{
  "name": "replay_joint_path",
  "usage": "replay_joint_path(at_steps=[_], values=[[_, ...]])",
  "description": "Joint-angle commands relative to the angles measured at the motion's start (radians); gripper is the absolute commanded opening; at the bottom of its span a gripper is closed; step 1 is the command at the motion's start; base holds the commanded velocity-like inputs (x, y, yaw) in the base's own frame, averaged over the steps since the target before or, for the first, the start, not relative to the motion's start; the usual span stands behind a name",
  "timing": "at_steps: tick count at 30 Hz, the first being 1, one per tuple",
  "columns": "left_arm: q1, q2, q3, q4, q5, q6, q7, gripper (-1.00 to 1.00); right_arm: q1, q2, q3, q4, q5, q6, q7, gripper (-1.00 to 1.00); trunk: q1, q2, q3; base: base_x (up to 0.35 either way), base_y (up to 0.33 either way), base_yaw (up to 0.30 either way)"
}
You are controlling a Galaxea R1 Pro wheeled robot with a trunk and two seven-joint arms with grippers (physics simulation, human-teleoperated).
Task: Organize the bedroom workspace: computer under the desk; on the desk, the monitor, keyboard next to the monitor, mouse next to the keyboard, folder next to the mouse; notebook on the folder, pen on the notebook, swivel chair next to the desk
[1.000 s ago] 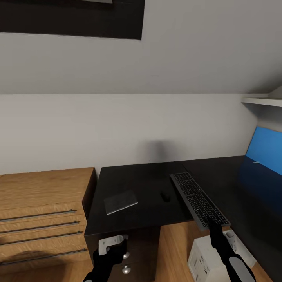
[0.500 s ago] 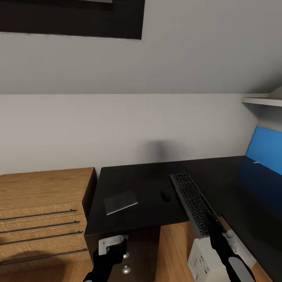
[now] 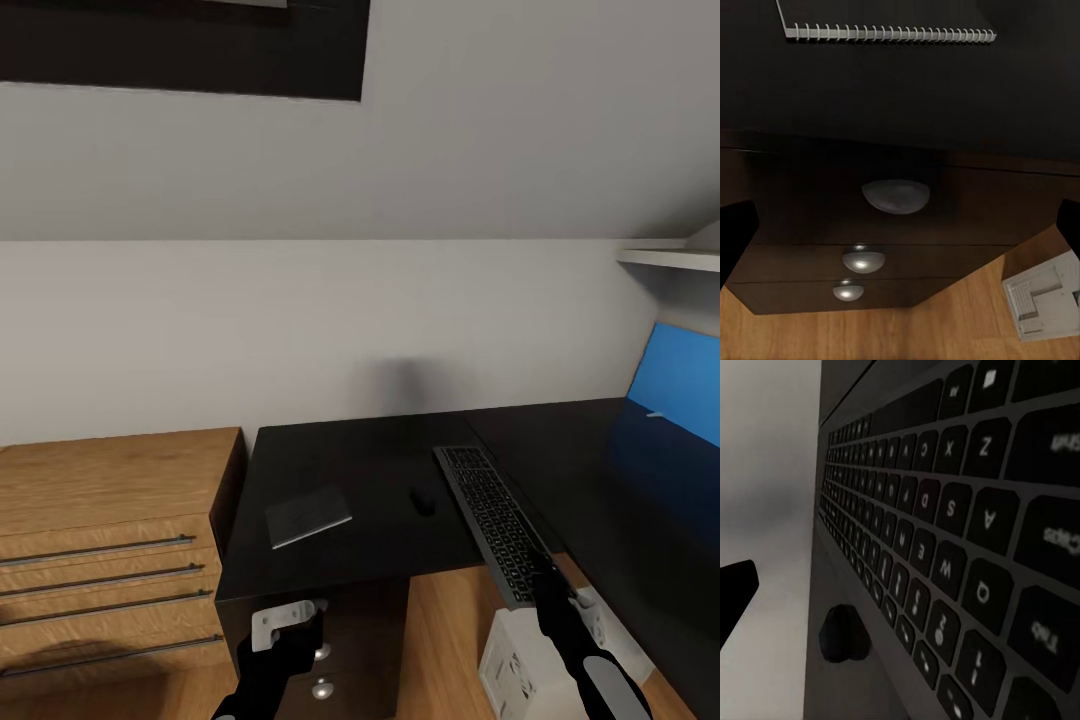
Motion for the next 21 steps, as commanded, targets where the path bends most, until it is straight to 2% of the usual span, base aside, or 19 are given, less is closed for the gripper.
replay_joint_path(at_steps=[1,7,21], values=[[0.0,0.0,-0.001,-0.002,0.009,0.003,0.007,1.0,0.0,0.0,-0.002,0.0,-0.01,0.006,0.004,1.0,0.0,-0.001,-0.001,-0.005,0.0,0.0],[0.0,0.0,-0.001,-0.002,0.009,0.004,0.007,1.0,0.0,0.0,-0.002,0.0,-0.01,0.006,0.003,1.0,0.0,-0.001,-0.001,-0.189,0.0,0.0],[0.0,0.0,-0.001,0.003,0.009,0.004,0.007,1.0,0.0,0.0,0.008,0.012,-0.009,0.007,0.002,1.0,0.0,-0.001,-0.001,-0.328,0.0,0.0]])
